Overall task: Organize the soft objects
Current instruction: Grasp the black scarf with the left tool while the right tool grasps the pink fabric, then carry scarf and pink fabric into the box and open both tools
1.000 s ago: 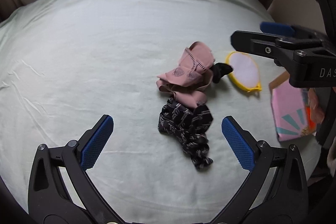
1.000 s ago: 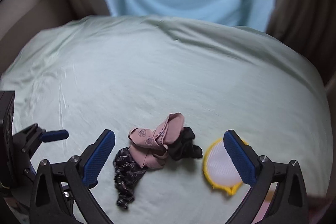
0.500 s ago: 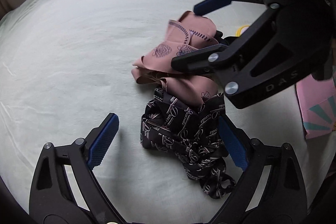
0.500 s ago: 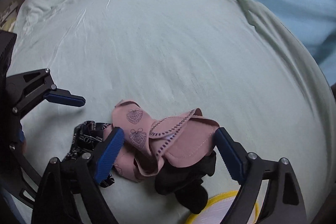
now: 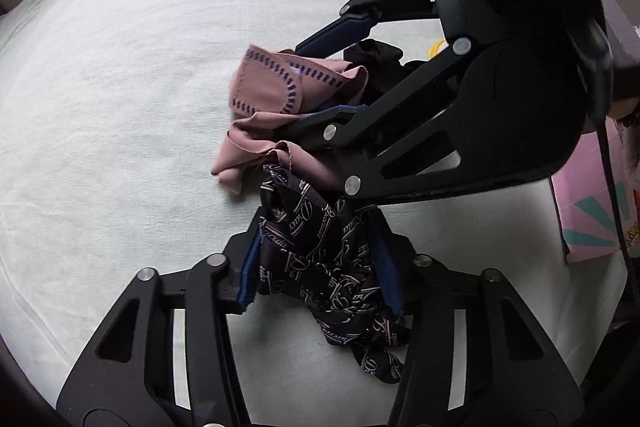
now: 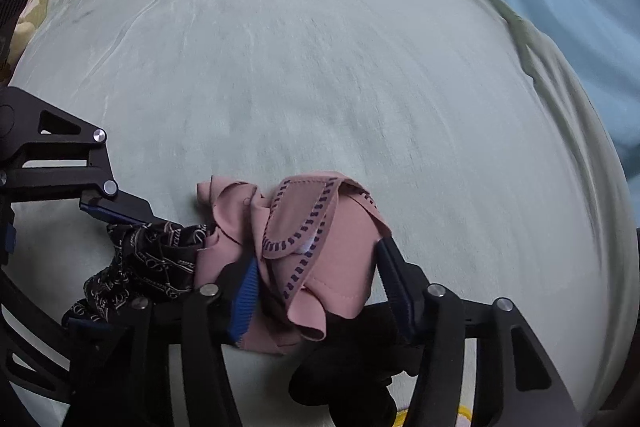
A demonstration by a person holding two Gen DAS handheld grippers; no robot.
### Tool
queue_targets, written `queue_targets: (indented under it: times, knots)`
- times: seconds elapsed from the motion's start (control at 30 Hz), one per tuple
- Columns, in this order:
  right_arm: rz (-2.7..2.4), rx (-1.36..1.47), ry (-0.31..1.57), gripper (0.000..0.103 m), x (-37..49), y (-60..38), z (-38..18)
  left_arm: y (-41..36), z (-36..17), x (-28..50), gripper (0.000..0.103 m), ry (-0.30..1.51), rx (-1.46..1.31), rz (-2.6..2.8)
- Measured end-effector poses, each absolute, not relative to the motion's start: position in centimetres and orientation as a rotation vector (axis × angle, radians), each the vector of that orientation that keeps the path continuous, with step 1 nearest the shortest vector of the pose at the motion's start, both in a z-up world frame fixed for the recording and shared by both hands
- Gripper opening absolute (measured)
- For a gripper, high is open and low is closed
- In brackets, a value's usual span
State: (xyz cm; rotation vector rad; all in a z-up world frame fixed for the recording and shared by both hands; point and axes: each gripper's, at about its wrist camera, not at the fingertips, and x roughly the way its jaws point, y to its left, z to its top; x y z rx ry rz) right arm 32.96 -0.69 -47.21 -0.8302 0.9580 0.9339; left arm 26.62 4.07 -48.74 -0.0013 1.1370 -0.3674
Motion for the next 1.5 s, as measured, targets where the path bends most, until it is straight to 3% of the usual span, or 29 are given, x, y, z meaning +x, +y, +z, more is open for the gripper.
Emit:
queue_targets:
  times: [0.23, 0.27, 0.3, 0.83, 1.2, 1.5]
  knots:
    - [0.940, -0.814, 0.952, 0.031, 31.7, 0.1, -46.5, 4.9, -47.7, 26.2, 0.024, 1.138, -0.018, -0.377]
    - [0.935, -0.796, 0.964, 0.022, 31.7, 0.1, -46.3, 5.0, -47.5, 26.1, 0.023, 1.138, -0.017, -0.375]
    - [0.929, -0.781, 0.973, 0.020, 31.8, 0.0, -46.1, 5.1, -47.2, 25.9, 0.022, 1.138, -0.017, -0.373]
    - [0.706, -0.467, 0.983, 0.019, 29.2, -3.5, -36.1, 8.4, -38.7, 21.7, 0.015, 1.055, -0.058, -0.331]
    - [0.468, -0.209, 0.912, 0.019, 23.8, -8.5, -26.1, 10.1, -28.2, 19.1, 0.015, 0.939, -0.054, -0.313]
    - [0.268, -0.028, 0.858, 0.019, 18.6, -15.5, -18.8, 5.4, -19.9, 17.9, 0.015, 0.842, -0.018, -0.396]
